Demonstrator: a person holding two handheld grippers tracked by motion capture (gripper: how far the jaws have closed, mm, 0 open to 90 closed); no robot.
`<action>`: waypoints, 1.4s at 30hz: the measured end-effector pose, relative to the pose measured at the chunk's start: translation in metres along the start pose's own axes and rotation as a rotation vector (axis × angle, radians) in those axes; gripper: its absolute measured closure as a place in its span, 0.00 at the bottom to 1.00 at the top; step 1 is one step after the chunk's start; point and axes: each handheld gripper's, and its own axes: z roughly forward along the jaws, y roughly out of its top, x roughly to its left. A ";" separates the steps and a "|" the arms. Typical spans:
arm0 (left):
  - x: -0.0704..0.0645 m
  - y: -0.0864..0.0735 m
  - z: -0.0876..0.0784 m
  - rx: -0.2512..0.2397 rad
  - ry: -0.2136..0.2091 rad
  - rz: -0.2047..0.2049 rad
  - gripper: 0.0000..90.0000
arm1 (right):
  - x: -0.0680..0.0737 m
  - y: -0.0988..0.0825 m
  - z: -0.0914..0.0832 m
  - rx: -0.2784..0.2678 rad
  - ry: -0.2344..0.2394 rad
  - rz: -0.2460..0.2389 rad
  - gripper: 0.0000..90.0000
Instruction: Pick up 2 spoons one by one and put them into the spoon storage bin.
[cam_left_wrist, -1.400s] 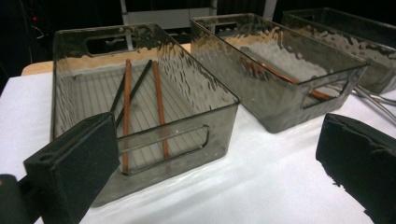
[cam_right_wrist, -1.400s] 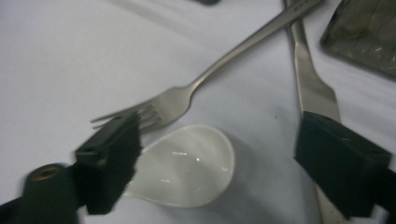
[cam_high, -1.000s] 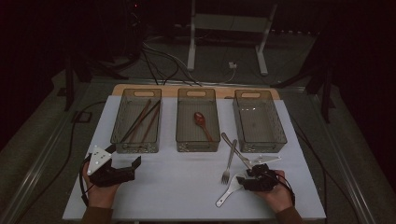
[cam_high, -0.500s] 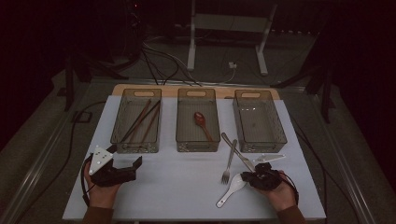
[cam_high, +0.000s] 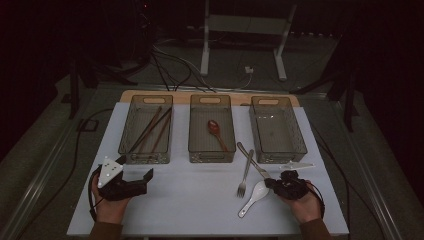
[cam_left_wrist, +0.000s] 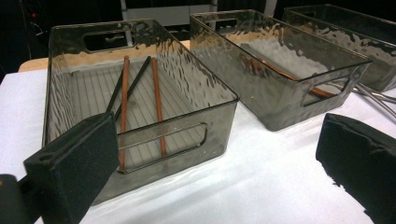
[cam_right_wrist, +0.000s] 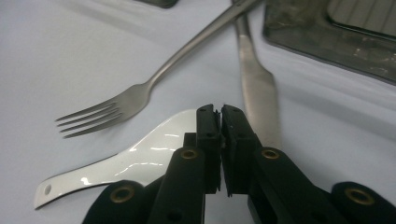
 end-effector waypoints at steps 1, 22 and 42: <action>0.000 0.000 0.001 0.003 -0.001 0.002 0.01 | -0.002 0.000 0.001 0.001 0.003 0.006 0.97; -0.004 0.000 0.002 0.011 -0.008 0.017 0.01 | 0.004 -0.002 0.014 0.072 0.026 0.095 0.87; -0.004 0.000 0.004 0.014 -0.011 0.016 0.01 | 0.004 0.022 -0.017 -0.062 0.050 0.097 0.96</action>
